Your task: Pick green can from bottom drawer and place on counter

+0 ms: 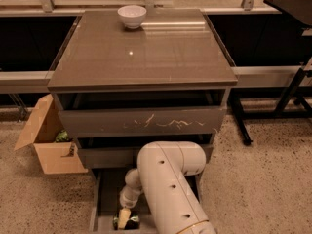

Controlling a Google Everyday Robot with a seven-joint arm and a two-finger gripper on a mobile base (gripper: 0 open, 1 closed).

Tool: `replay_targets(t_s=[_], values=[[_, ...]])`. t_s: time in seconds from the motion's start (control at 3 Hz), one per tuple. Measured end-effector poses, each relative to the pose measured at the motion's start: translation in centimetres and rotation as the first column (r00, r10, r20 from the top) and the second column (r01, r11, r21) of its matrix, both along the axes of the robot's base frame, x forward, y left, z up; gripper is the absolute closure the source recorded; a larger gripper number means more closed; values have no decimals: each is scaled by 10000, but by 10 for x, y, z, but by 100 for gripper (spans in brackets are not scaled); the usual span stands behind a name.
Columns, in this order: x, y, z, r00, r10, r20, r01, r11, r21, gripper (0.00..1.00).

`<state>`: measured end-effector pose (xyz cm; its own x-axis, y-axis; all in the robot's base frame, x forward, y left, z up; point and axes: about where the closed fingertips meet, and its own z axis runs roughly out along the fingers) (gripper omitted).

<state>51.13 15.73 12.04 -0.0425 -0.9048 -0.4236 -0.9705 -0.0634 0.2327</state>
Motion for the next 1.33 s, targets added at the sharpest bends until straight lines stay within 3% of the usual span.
replay_targets(t_s=[0.33,0.67,1.0,1.33], values=[[-13,-6,-11,10000,-7,-96,1,9981,-615,0],[-20,-12,-15,9997,-99,-208,81,9964,-839,0],[-23,-15,-14,9996,-155,-248,133,9962,-865,16],[-23,-15,-5,9996,-157,-249,135,9962,-865,47]])
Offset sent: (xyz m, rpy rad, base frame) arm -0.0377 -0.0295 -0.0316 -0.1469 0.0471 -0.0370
